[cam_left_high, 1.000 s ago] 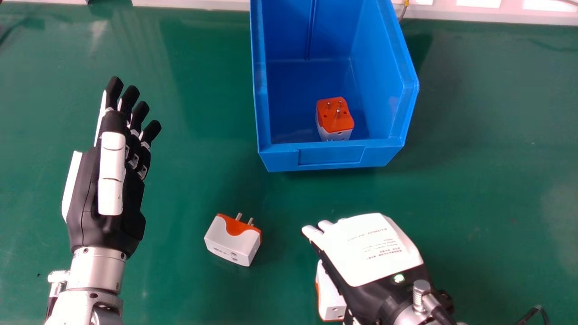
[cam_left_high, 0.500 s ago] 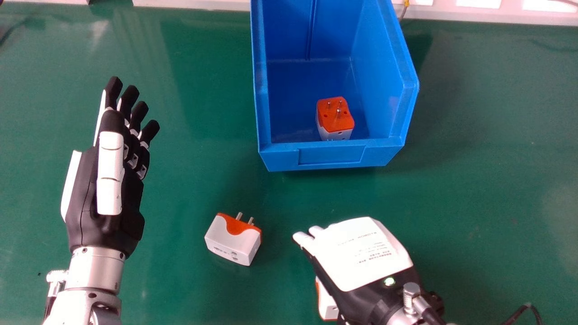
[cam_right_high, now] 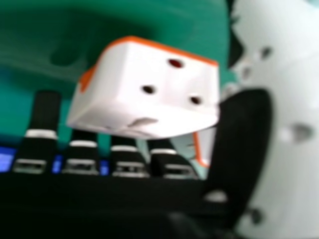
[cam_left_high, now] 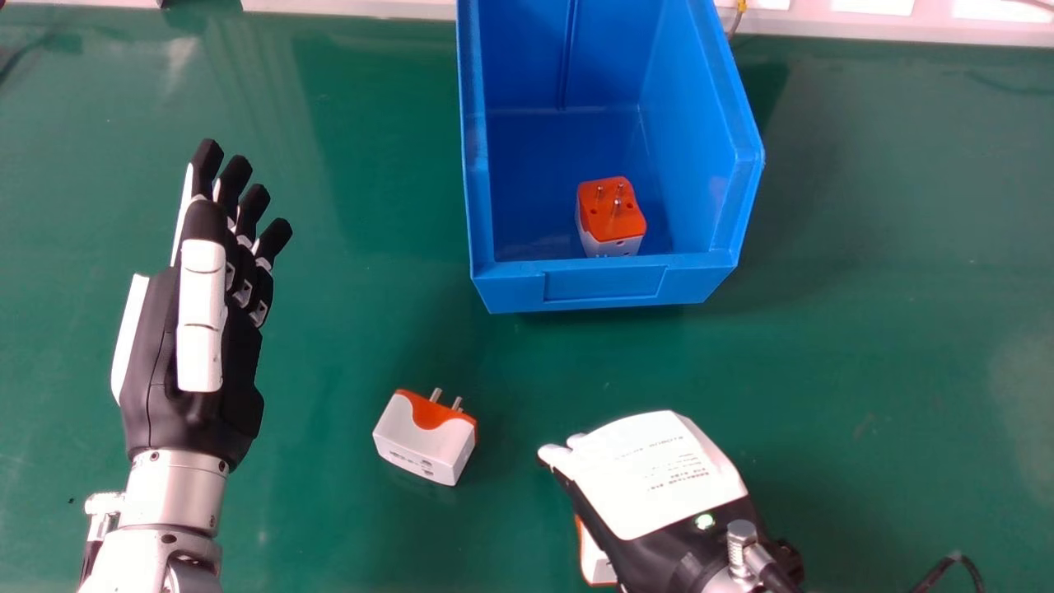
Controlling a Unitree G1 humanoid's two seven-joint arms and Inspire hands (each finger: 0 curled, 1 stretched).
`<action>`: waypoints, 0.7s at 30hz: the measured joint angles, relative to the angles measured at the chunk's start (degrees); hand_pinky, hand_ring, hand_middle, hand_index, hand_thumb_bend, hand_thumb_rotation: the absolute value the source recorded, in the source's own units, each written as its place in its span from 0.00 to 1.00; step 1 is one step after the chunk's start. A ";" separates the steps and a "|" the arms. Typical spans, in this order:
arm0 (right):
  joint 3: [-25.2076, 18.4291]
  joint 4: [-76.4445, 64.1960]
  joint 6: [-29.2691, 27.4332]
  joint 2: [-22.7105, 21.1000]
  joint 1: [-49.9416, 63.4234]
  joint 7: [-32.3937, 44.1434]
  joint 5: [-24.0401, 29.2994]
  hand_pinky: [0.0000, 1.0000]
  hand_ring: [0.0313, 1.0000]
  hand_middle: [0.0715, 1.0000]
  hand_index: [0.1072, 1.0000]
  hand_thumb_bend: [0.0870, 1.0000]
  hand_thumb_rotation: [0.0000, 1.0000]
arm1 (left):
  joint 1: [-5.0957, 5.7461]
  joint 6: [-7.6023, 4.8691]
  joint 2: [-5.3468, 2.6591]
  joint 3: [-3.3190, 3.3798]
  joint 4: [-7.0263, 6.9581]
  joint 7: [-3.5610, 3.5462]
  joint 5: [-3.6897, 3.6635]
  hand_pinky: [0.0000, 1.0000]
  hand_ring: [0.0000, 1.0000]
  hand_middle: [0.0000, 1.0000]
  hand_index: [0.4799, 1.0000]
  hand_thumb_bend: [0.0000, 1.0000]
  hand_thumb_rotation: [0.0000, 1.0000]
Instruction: Pick all objects and put in blue box
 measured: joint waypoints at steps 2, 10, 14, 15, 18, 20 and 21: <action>0.24 0.12 0.00 -0.13 -0.13 0.02 0.00 0.67 0.85 0.87 0.86 0.67 0.11 | 0.00 0.00 0.00 -0.01 0.00 0.03 0.06 0.96 0.99 1.00 1.00 0.73 0.86; 0.38 0.20 0.41 -0.21 -0.23 0.03 0.00 0.66 0.85 0.87 0.85 0.67 0.12 | 0.00 0.05 -0.01 -0.01 -0.02 0.04 -0.03 0.96 0.99 1.00 0.99 0.74 0.85; 0.85 0.43 0.60 -0.47 -0.62 0.07 0.00 0.65 0.84 0.86 0.84 0.68 0.15 | 0.00 0.05 -0.02 0.00 -0.02 0.09 0.02 0.96 0.99 1.00 0.99 0.74 0.85; 0.99 0.50 0.62 -0.54 -0.73 0.07 0.00 0.65 0.84 0.86 0.84 0.68 0.15 | 0.00 0.04 -0.02 -0.01 -0.02 0.13 0.07 0.96 0.99 1.00 0.99 0.74 0.85; 1.31 0.75 0.90 -0.70 -0.98 0.05 0.02 0.65 0.84 0.86 0.84 0.68 0.16 | 0.00 0.05 -0.02 -0.01 -0.02 0.19 0.14 0.96 0.99 0.99 0.98 0.74 0.84; 1.46 0.89 1.04 -0.78 -1.11 -0.09 0.02 0.65 0.84 0.86 0.84 0.68 0.18 | 0.00 0.09 -0.02 -0.01 -0.07 0.21 0.10 0.95 0.99 0.99 0.98 0.74 0.84; 1.53 1.02 1.07 -0.81 -1.19 -0.20 0.01 0.65 0.84 0.86 0.84 0.68 0.18 | 0.00 0.22 -0.03 -0.01 -0.22 0.24 0.10 0.95 0.99 0.99 0.98 0.74 0.84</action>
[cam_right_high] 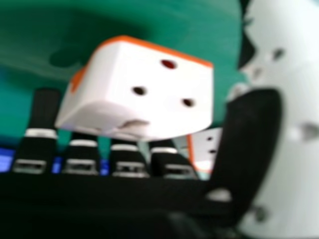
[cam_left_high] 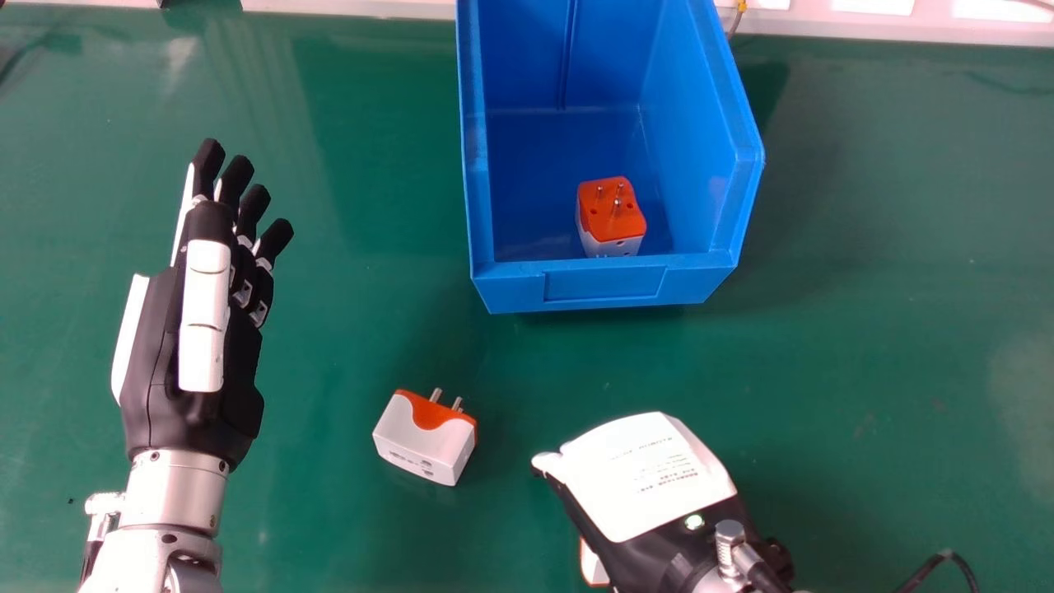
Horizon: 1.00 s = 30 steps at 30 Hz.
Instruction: Pick all objects and put in blue box
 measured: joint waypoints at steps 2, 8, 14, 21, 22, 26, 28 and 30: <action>0.32 0.32 -0.03 -0.16 -0.27 -0.29 -0.24 0.65 0.84 0.86 0.84 0.68 0.18 | 0.00 0.32 0.00 -0.03 -0.54 0.12 0.03 0.95 0.99 0.99 0.98 0.74 0.84; 0.98 1.04 0.69 -0.35 -0.97 -3.49 -1.03 0.62 0.81 0.83 0.79 0.68 0.18 | 0.01 0.64 0.01 -0.06 -1.36 0.23 -0.12 0.94 0.98 0.99 0.97 0.75 0.84; 1.03 2.17 2.30 -0.29 -0.93 -5.91 1.21 0.53 0.71 0.75 0.72 0.64 0.14 | 0.01 0.66 0.00 -0.02 -1.36 -0.10 -0.18 0.95 0.98 0.99 0.96 0.75 0.84; -0.29 2.24 5.48 0.48 -0.99 -4.77 4.52 0.46 0.62 0.67 0.66 0.61 0.11 | 0.01 0.66 0.00 0.20 -1.36 -0.27 -0.25 0.95 0.98 0.99 0.97 0.75 0.84; -0.58 2.04 5.90 0.67 -1.12 -4.33 5.26 0.46 0.62 0.67 0.66 0.61 0.11 | 0.01 0.67 0.00 0.25 -1.35 -0.26 -0.24 0.95 0.98 0.99 0.97 0.75 0.84; -1.11 1.75 6.75 1.15 -1.81 -2.73 6.86 0.40 0.55 0.63 0.62 0.58 0.09 | 0.01 0.67 0.01 0.25 -1.36 -0.26 -0.24 0.95 0.98 0.99 0.97 0.75 0.83; -1.16 1.69 7.18 1.20 -1.83 -2.37 7.74 0.36 0.49 0.59 0.58 0.56 0.07 | 0.01 0.67 0.01 0.27 -1.35 -0.26 -0.24 0.95 0.98 0.99 0.97 0.75 0.83; -1.17 1.53 7.60 1.20 -1.93 -2.02 7.82 0.36 0.49 0.59 0.58 0.56 0.07 | 0.01 0.68 0.02 0.29 -1.35 -0.27 -0.24 0.95 0.98 0.99 0.97 0.75 0.83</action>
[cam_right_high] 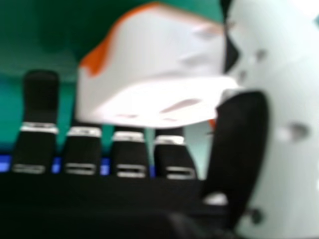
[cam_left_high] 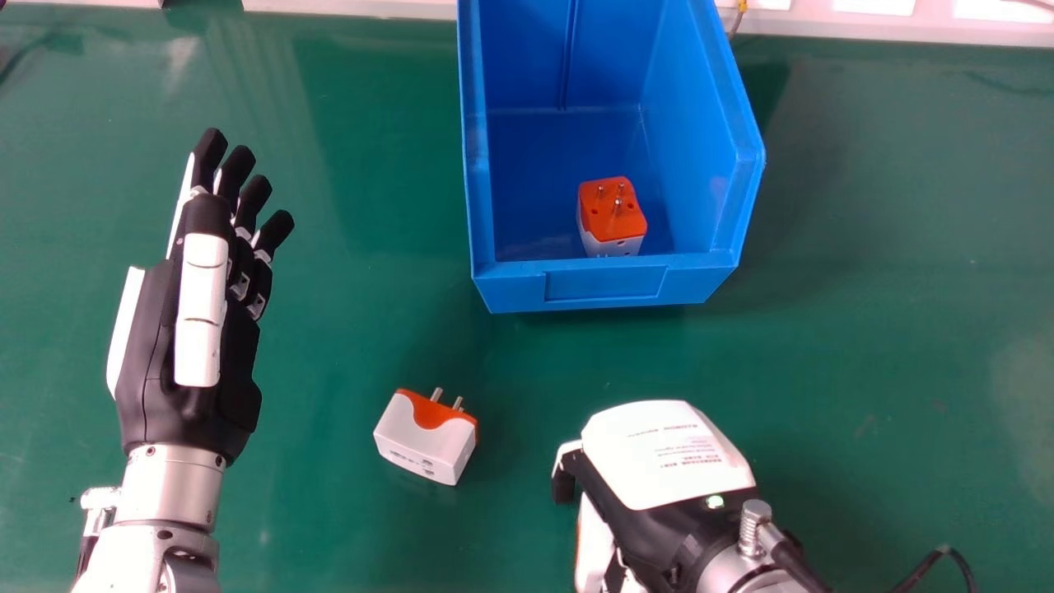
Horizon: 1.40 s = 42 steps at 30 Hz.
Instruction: Pick all objects and put in blue box
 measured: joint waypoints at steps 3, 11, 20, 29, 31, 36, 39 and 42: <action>0.03 -0.01 0.06 0.00 -0.12 0.04 0.00 0.33 0.45 0.54 0.56 0.54 0.06 | 0.00 0.00 0.03 0.08 0.09 -0.46 -0.20 0.96 0.98 0.99 0.97 0.75 0.83; 0.06 -0.01 0.10 0.02 -0.29 0.03 0.15 0.31 0.42 0.51 0.54 0.53 0.05 | 0.00 0.01 0.02 0.17 0.12 -0.53 -0.43 0.96 0.98 0.99 0.97 0.76 0.83; 0.12 0.01 0.10 0.03 -0.34 -1.58 0.53 0.28 0.37 0.46 0.52 0.51 0.03 | 0.00 0.02 0.02 0.14 0.09 -0.16 0.03 0.95 0.98 0.99 0.96 0.75 0.83; -0.09 0.01 -0.84 -0.06 0.19 -10.84 3.63 0.25 0.34 0.42 0.49 0.50 0.02 | 0.00 0.09 0.02 0.13 -0.03 -0.02 0.00 0.95 0.98 0.98 0.96 0.76 0.83; -0.26 0.01 -1.63 -0.11 0.41 -14.10 5.73 0.25 0.34 0.42 0.49 0.50 0.02 | 0.00 0.13 0.02 0.13 -0.03 -0.05 0.00 0.95 0.98 0.98 0.96 0.76 0.83; -1.71 -0.02 -2.47 -0.29 0.42 -17.13 9.56 0.24 0.32 0.41 0.48 0.49 0.01 | 0.00 0.12 0.02 0.16 -0.02 -0.10 0.00 0.95 0.98 0.99 0.96 0.76 0.83; -2.68 -0.03 -2.45 -0.43 0.35 -17.20 9.96 0.24 0.32 0.41 0.48 0.49 0.01 | 0.00 0.13 0.02 0.23 0.00 -0.10 -0.07 0.95 0.98 0.99 0.96 0.76 0.83; -3.28 -0.04 -2.46 -0.45 0.32 -17.93 11.07 0.23 0.30 0.39 0.47 0.49 0.01 | -0.02 0.11 0.03 0.25 0.28 -0.21 -0.35 0.95 0.98 0.99 0.96 0.76 0.83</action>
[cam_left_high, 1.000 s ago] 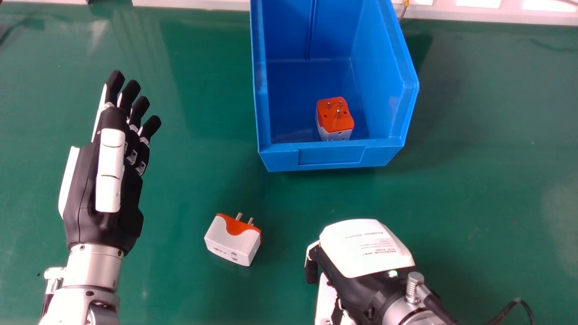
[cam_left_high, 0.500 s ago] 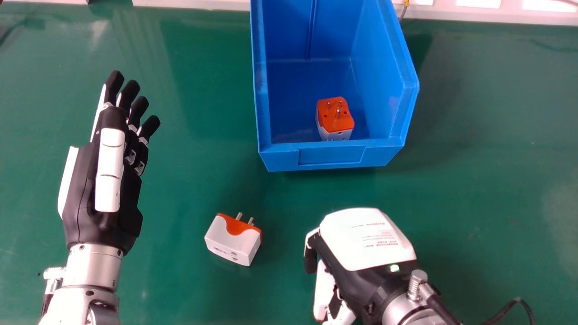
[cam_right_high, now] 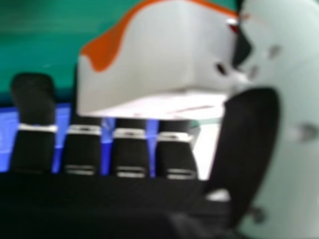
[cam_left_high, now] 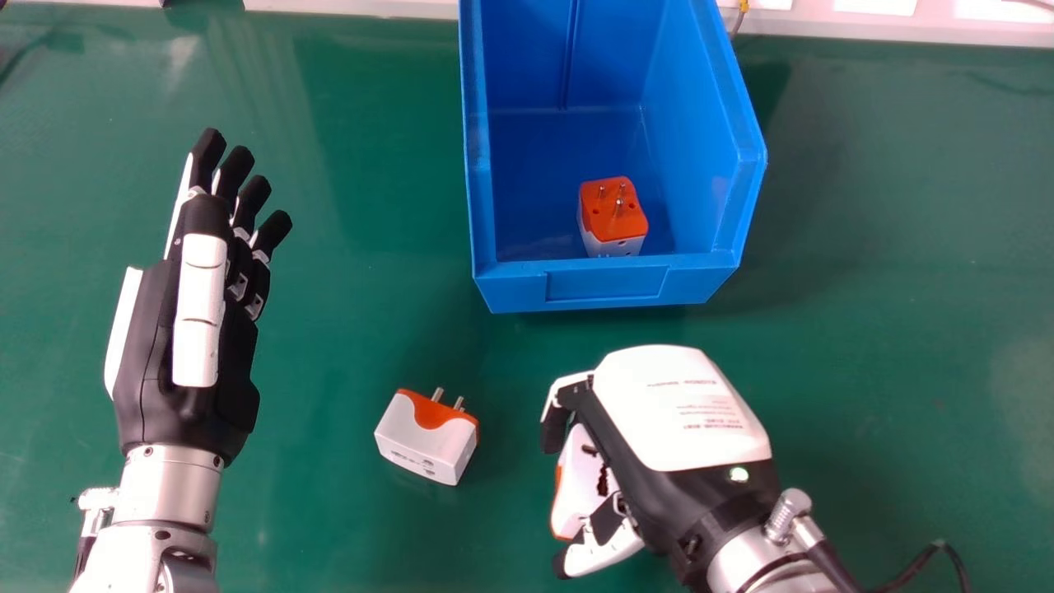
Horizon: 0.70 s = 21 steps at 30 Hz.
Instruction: Pick all objects and put in blue box
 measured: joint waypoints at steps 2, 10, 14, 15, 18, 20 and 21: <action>-0.09 -0.01 -0.14 -0.02 0.00 -0.79 0.45 0.23 0.30 0.39 0.47 0.49 0.01 | -0.02 0.00 0.00 -0.02 0.36 -0.18 0.02 0.95 0.98 0.99 0.96 0.76 0.83; 0.09 -0.03 -0.29 -0.10 -0.04 -3.77 0.93 0.20 0.27 0.37 0.46 0.48 0.01 | -0.07 -0.17 -0.01 -0.04 0.80 -0.39 0.15 0.96 0.98 0.99 0.97 0.76 0.83; 0.36 -1.50 -0.37 -0.06 0.06 -3.81 1.01 0.19 0.26 0.37 0.45 0.48 0.01 | -0.07 -0.22 -0.01 -0.04 0.83 -0.35 0.21 0.95 0.98 0.99 0.97 0.76 0.83; 0.41 -2.07 -0.37 -0.06 0.08 -3.81 1.02 0.19 0.26 0.37 0.45 0.48 0.01 | -0.07 -0.22 -0.02 -0.04 0.83 -0.35 0.21 0.95 0.98 0.99 0.97 0.76 0.83; 0.30 -4.14 -0.39 0.13 0.25 -3.74 1.60 0.18 0.25 0.36 0.45 0.48 0.00 | -0.07 -0.20 -0.04 -0.05 0.83 -0.11 0.28 0.95 0.98 0.99 0.96 0.75 0.83; 0.09 -5.56 -0.39 0.28 0.29 -3.73 2.09 0.18 0.25 0.36 0.45 0.48 0.00 | -0.07 -0.20 -0.05 -0.07 0.83 -0.06 0.29 0.95 0.98 0.99 0.96 0.75 0.83; -0.13 -6.29 -0.41 0.31 0.27 -3.74 2.11 0.18 0.24 0.36 0.45 0.48 0.00 | -0.08 -0.20 -0.06 -0.08 0.83 -0.06 0.29 0.95 0.98 0.98 0.96 0.75 0.83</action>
